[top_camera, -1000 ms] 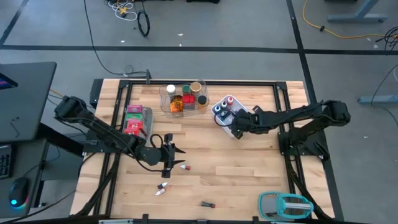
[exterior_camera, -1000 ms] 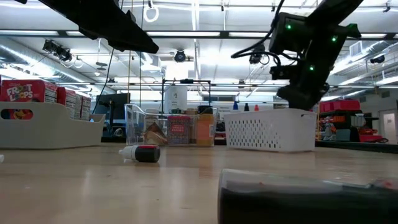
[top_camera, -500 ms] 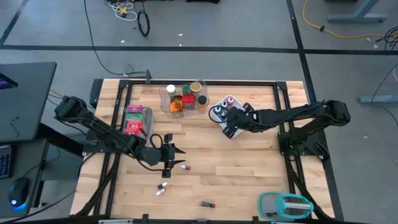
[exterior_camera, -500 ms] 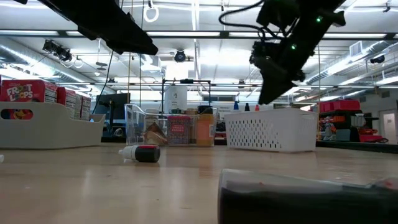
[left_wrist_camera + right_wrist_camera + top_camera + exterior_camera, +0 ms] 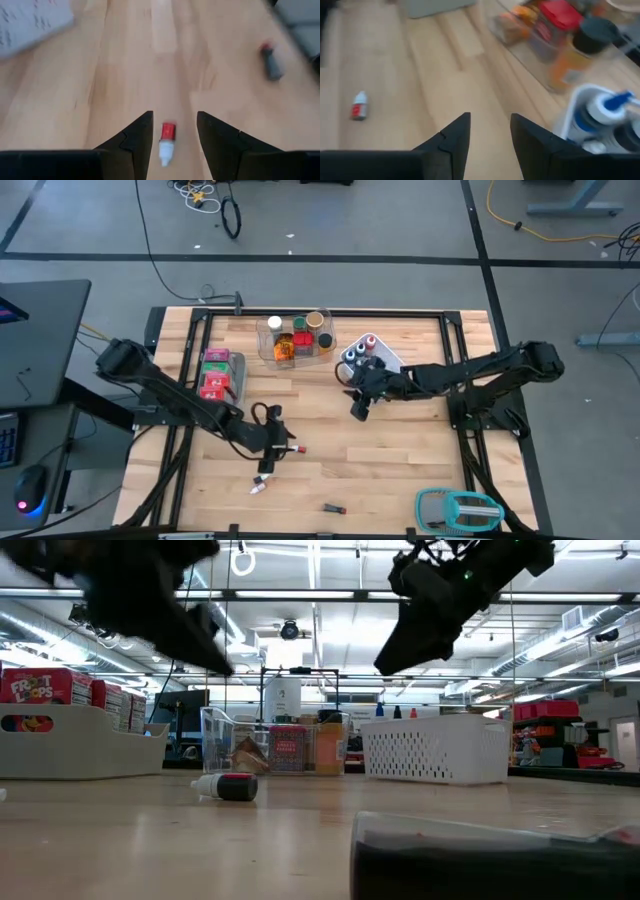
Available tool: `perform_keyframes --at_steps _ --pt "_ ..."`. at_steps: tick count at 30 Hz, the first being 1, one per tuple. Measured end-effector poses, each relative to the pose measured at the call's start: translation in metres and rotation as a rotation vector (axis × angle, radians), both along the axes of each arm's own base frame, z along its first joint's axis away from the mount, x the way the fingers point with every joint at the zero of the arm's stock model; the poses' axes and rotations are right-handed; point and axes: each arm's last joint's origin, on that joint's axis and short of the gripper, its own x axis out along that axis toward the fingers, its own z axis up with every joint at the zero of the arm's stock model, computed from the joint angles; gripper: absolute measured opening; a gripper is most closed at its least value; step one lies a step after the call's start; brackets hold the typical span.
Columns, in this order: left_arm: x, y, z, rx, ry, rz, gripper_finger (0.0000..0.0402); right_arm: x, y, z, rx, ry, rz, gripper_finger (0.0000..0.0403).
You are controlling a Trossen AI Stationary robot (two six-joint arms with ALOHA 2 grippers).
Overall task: Pick & Place Kitchen Items
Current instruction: Put the red food coloring bottle into the white bin
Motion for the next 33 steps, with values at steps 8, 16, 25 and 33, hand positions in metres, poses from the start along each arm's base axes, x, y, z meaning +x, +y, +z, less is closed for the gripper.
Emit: perform_keyframes --at_steps 8,16,25,33 --pt "0.012 -0.005 -0.044 0.074 0.109 0.019 0.0161 0.003 0.023 0.005 -0.018 -0.046 0.184 0.0165" --pt "0.017 -0.008 -0.063 0.091 0.142 0.01 0.0161 0.007 0.037 0.013 -0.072 -0.144 0.273 0.0232" --pt "0.025 -0.005 -0.078 0.066 0.153 -0.017 0.0147 0.011 0.042 0.018 -0.016 -0.223 0.326 0.0245" --pt "0.03 0.001 -0.082 0.061 0.157 -0.02 0.0095 0.026 0.045 -0.002 -0.002 -0.206 0.35 0.0216"
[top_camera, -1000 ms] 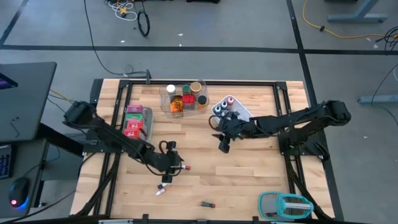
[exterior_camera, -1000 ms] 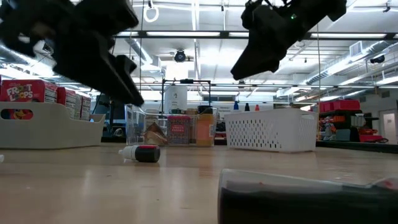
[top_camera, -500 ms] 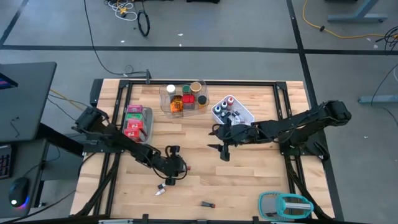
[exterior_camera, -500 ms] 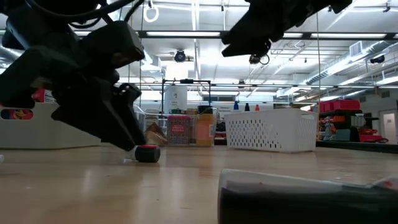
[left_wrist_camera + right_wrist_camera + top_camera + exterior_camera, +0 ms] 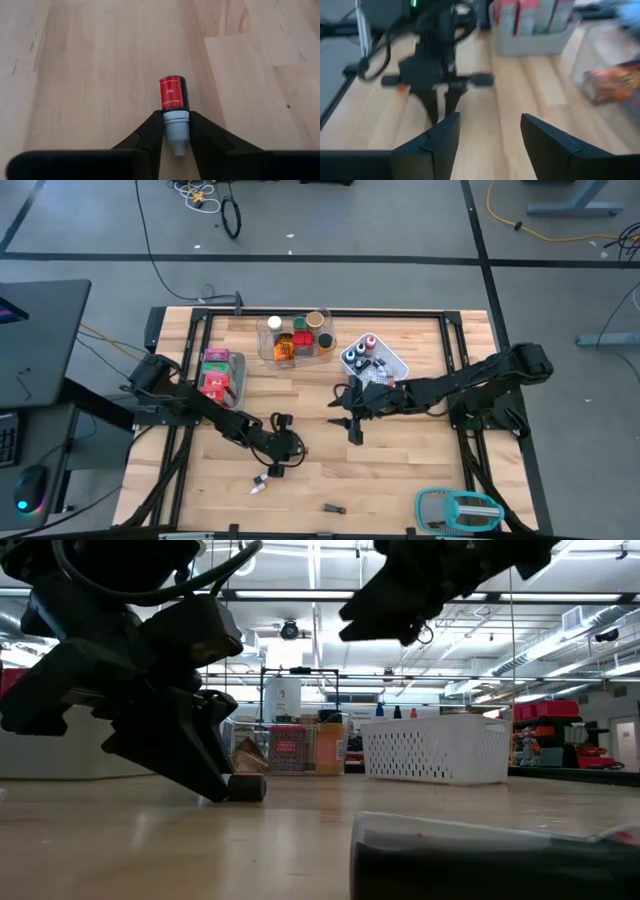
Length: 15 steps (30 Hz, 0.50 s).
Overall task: Pick & Place Kitchen Items
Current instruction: Put the red food coloring bottle into the white bin
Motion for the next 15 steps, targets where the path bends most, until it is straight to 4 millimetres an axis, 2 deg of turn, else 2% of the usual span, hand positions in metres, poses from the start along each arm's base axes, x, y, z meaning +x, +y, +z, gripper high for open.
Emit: perform_keyframes --at_steps 5,11,15 --pt "0.002 0.0 0.001 0.026 -0.032 -0.013 0.0071 0.017 0.014 -0.03 0.04 0.02 0.095 0.0209" --pt "0.005 0.003 0.003 0.066 -0.083 0.042 0.0096 0.03 0.036 -0.067 0.022 0.019 0.169 0.0223" --pt "0.008 0.007 0.005 0.066 -0.102 0.077 0.0093 0.031 0.046 -0.083 -0.026 0.027 0.128 0.024"
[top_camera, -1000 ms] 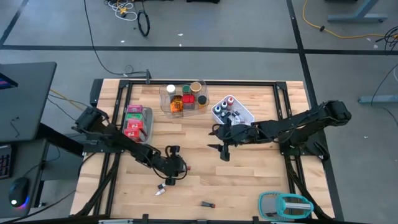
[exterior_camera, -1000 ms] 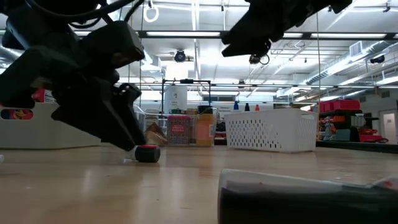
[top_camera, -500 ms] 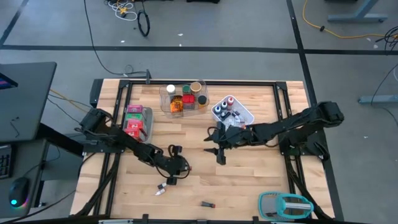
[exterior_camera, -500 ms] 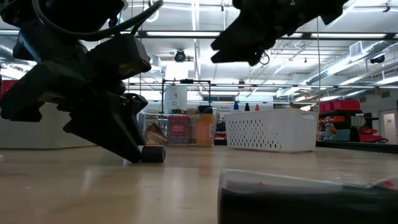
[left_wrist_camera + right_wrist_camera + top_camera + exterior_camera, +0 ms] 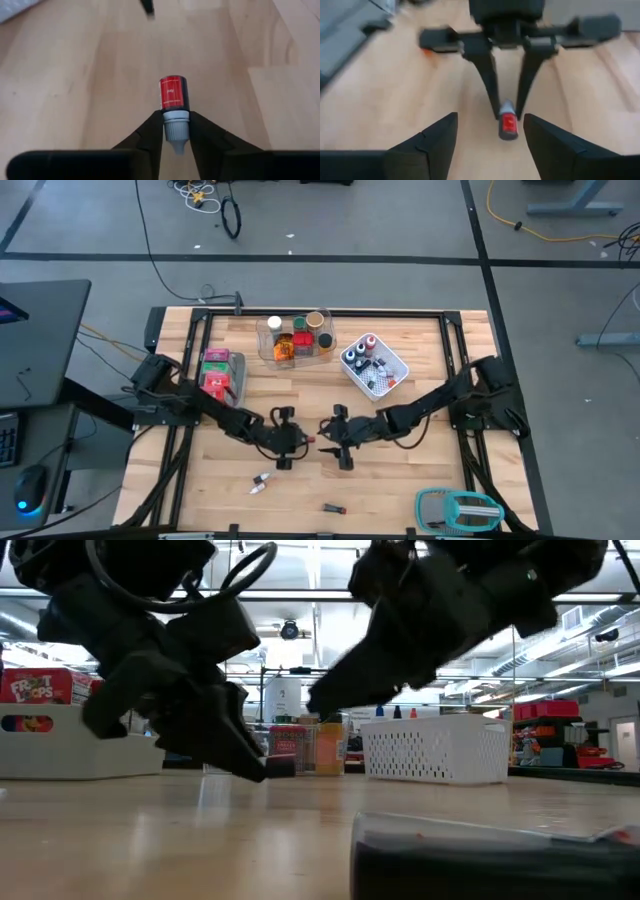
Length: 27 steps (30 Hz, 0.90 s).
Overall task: Pick & Place Kitchen Items
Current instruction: Put the red food coloring bottle into the white bin
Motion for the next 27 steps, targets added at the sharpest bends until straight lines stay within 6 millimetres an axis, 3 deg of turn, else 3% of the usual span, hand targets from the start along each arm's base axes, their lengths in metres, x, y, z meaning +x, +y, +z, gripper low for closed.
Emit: perform_keyframes --at_steps 9,17,27 --pt "0.01 0.008 0.009 -0.022 -0.106 0.017 0.0085 0.003 0.002 -0.028 -0.077 0.03 -0.088 0.0246" --pt "0.013 0.007 0.014 -0.035 -0.156 -0.002 0.0087 0.006 0.002 -0.025 -0.067 -0.015 -0.096 0.0243" --pt "0.014 0.007 0.014 -0.036 -0.164 0.001 0.0093 0.005 0.002 -0.026 -0.064 0.002 -0.084 0.0164"
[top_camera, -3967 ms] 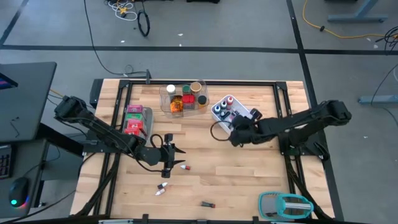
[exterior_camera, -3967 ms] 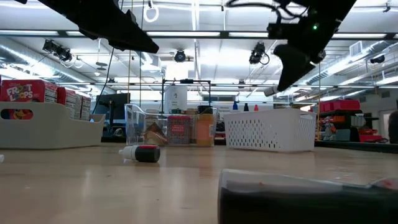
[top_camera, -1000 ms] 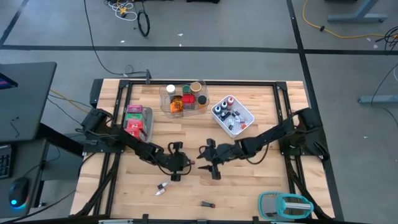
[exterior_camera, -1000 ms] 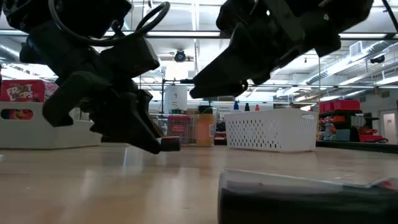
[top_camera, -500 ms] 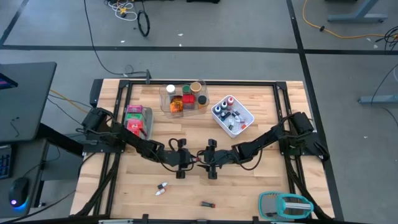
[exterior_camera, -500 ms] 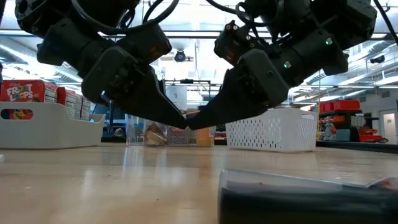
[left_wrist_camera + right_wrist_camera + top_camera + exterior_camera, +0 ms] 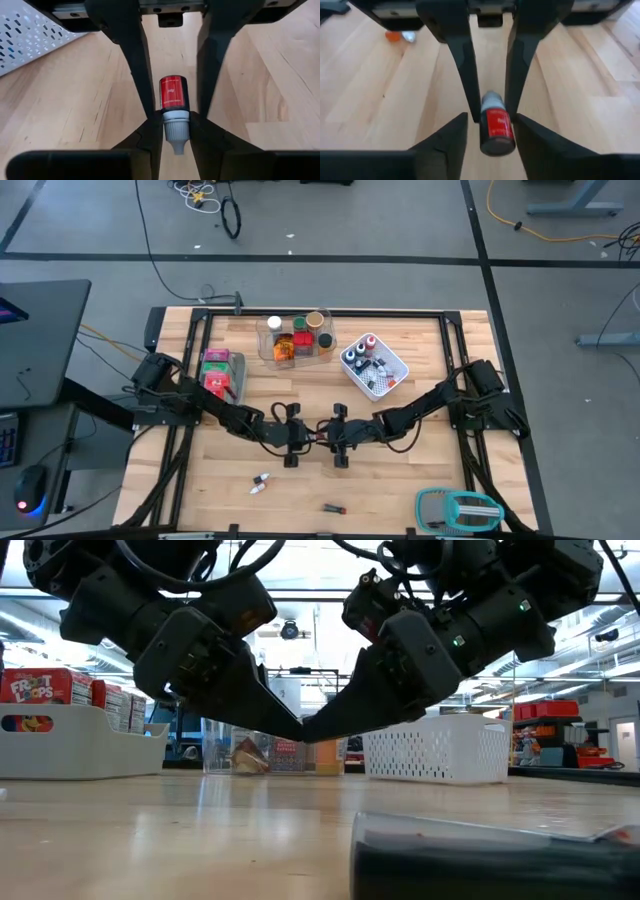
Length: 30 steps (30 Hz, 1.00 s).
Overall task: Pick & Place Kitchen Items
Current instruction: Put the red food coloring bottle into the white bin
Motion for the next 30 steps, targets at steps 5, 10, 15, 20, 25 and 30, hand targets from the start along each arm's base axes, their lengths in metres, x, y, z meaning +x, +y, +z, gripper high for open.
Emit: perform_keyframes --at_steps 5,10,15,20,25,30 --pt "-0.0001 -0.0001 0.0001 0.0 0.0 -0.002 0.0089 -0.0002 0.0002 -0.0003 0.002 0.003 -0.002 0.0119" --pt "-0.0002 0.0 -0.0001 0.004 0.003 0.0 0.0093 -0.0004 -0.0005 -0.0003 -0.015 -0.001 -0.029 0.01" --pt "-0.0007 0.0005 -0.0006 0.012 0.008 0.013 0.0097 -0.0004 -0.0006 -0.0005 -0.011 0.0 -0.025 0.0103" --pt "-0.0008 0.0006 -0.0007 0.011 0.01 0.017 0.0097 -0.0004 0.0 -0.0001 -0.01 -0.004 -0.022 0.0104" --pt "-0.0009 0.0006 -0.0007 0.009 0.01 0.019 0.0098 -0.0003 0.0 0.0001 0.006 -0.006 -0.031 0.0114" --pt "-0.0008 0.0008 -0.0007 0.011 0.01 0.021 0.0098 0.0001 0.0002 0.0007 0.009 -0.014 -0.031 0.0147"
